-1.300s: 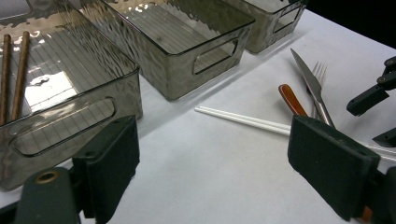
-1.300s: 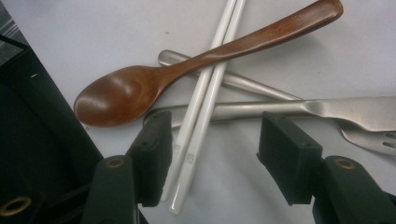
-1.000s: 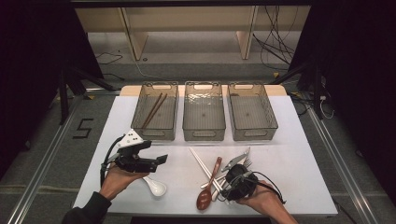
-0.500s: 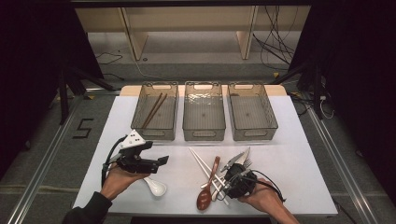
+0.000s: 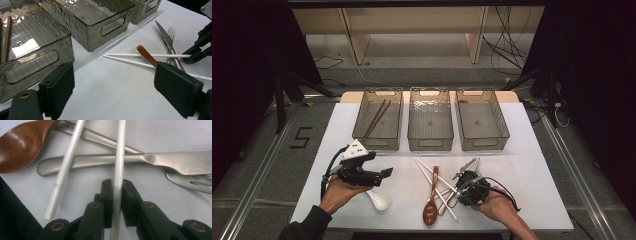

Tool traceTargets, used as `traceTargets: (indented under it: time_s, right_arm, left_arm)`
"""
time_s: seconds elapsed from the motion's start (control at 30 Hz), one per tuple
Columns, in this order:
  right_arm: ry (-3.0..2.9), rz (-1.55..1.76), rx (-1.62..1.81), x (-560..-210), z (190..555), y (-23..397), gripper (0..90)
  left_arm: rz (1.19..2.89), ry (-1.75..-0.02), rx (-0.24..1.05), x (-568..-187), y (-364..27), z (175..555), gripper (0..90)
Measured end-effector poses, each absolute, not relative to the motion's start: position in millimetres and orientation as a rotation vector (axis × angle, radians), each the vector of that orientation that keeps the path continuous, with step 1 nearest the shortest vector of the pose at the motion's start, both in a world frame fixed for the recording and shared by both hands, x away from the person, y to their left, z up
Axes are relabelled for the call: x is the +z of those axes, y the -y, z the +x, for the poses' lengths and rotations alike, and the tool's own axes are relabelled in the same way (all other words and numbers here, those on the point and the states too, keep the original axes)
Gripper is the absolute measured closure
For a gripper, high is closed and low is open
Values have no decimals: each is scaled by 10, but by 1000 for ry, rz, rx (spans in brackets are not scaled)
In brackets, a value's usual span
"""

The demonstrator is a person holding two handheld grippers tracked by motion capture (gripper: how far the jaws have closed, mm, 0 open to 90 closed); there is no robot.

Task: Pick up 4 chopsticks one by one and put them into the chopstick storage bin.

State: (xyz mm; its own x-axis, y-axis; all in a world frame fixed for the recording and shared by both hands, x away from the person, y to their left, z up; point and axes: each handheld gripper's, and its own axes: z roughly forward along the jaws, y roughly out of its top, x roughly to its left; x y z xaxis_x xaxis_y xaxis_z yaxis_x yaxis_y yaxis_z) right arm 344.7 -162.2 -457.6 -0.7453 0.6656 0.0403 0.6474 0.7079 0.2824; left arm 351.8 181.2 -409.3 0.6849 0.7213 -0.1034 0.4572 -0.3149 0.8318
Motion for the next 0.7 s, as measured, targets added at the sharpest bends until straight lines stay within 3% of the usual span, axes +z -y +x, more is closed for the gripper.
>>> traceTargets:
  time_s: [0.7]
  right_arm:
    - [-2826, 1025, 453, -4484, 3454, 1713, 842]
  left_arm:
    - [1975, -913, 368, -4105, -1837, 3537, 164]
